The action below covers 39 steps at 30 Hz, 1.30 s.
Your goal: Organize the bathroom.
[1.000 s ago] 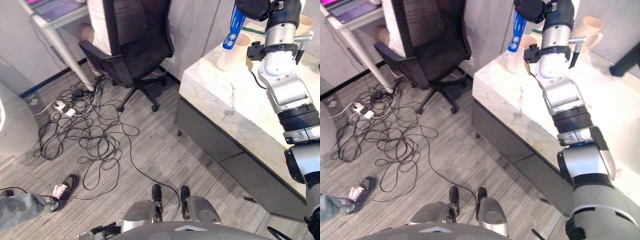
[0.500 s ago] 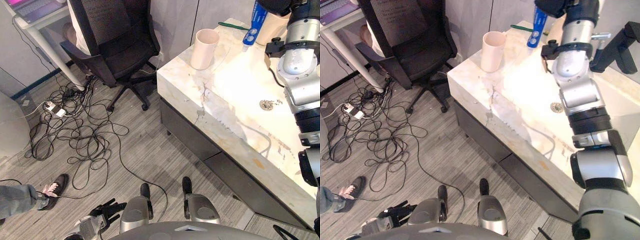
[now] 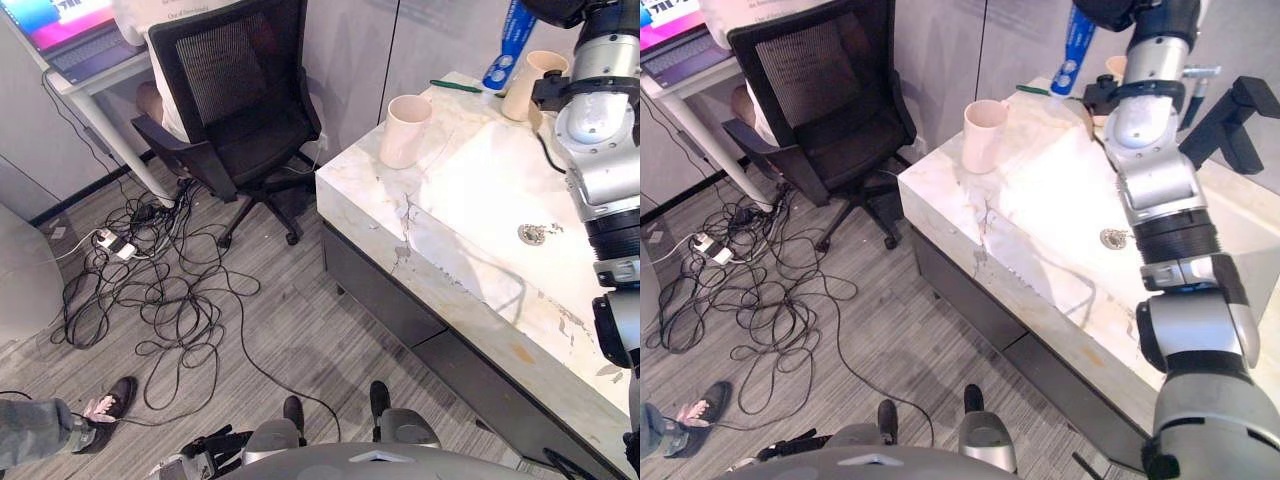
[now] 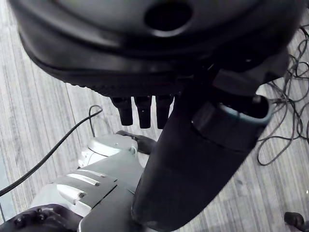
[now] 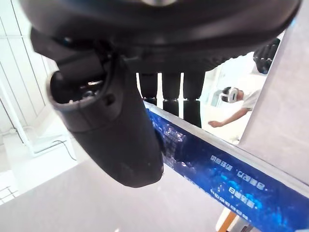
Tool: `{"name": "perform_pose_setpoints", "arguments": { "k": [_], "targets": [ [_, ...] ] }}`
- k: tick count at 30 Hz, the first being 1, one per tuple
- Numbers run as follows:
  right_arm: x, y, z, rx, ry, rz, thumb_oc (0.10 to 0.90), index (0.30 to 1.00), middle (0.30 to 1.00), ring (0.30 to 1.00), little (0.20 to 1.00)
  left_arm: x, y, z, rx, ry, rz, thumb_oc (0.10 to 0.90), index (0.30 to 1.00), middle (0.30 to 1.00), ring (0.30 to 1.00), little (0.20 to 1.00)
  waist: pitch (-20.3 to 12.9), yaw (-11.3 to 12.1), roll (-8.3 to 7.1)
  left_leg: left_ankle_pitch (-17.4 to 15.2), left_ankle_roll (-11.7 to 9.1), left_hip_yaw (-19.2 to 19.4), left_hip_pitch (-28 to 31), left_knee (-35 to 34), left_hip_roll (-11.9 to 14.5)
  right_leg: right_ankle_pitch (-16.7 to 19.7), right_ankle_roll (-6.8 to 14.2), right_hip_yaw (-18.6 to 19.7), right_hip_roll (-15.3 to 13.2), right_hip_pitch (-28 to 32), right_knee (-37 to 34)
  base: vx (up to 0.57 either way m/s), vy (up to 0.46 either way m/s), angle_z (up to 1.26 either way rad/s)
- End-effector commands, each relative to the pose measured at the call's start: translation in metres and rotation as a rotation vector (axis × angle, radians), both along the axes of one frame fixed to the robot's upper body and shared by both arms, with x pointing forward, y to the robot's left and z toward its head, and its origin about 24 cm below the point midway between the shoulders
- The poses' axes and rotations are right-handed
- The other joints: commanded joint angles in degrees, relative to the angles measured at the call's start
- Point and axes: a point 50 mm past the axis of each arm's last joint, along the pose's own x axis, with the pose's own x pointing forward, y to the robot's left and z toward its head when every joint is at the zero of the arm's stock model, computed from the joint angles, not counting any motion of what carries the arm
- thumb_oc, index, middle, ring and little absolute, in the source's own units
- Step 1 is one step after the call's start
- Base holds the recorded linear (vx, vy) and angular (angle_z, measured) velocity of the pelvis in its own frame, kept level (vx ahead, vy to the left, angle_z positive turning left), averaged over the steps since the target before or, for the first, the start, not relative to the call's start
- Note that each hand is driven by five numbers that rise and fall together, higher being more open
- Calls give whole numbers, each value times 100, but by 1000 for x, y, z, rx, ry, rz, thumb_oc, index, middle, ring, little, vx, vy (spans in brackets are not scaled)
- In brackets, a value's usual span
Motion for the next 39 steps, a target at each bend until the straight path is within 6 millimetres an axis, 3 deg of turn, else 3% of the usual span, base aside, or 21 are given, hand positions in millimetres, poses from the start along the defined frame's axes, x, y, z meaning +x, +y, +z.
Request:
{"name": "perform_pose_setpoints", "arguments": {
  "k": [1,14,25,28,30,32,33,35,36,39],
  "targets": [
    [-35,13,69,14,-321,85,400,300,300,300,300,-32,9,0,30,104,-56,800,900,900,900,900,-566,185,-102,-821,217,-3,-81,764,108,-634,307,250,-130,-531,741,54,-17,2],
    [-24,11,50,1,-270,5,400,300,300,300,300,-57,-3,-5,28,135,-33,800,900,900,900,900,-595,351,-62,-721,104,-96,-76,718,253,-772,242,20,-157,-437,827,58,-17,9],
    [-22,3,50,4,-260,3,400,300,300,300,300,-58,2,-3,11,155,-47,800,900,900,900,900,-615,345,-26,-651,32,-101,-60,686,333,-863,195,-78,-160,-386,875,40,-12,8],
    [-22,5,52,3,-259,25,400,300,300,300,300,-54,2,-3,-9,146,-77,800,900,900,900,900,-566,255,-12,-577,-48,-28,-224,1426,385,-934,26,65,-69,-445,1007,-10,-6,0],
    [-24,1,51,7,-282,32,400,300,300,300,300,-46,-1,-3,-31,126,-98,800,900,900,900,900,-392,320,-28,-63,-204,-432,-1004,2875,389,-930,-182,43,19,-427,1124,-69,0,4],
    [-26,1,49,1,-294,29,400,300,300,300,300,-41,-3,-2,-47,126,-115,800,900,900,900,900,-325,338,-34,52,-206,-630,-1361,2993,390,-890,-214,57,49,-427,1137,-23,152,30],
    [-24,10,46,21,-305,47,400,300,300,300,300,-32,-8,-2,-81,107,-179,800,900,900,900,900,-244,284,48,-126,-69,-739,-1097,1956,510,-939,-103,198,54,-501,1247,40,260,29],
    [-23,24,36,40,-321,61,400,300,300,300,300,-23,-14,-2,-81,97,-198,800,900,900,900,900,-113,270,22,-342,-6,-769,-941,1949,492,-1013,12,373,-85,-661,1516,53,274,-8],
    [-26,25,38,42,-334,57,400,300,300,300,300,-20,-21,-3,-77,93,-217,800,900,900,900,900,-106,231,75,-595,57,-545,-775,1721,440,-1058,36,206,-193,-707,1603,44,239,-20],
    [-33,18,37,42,-347,55,400,300,300,300,300,-17,-23,-5,-55,77,-269,800,900,900,900,900,-12,229,115,-783,67,-537,-761,1642,202,-907,250,151,-483,-773,1632,58,205,-5]
  ]
}}
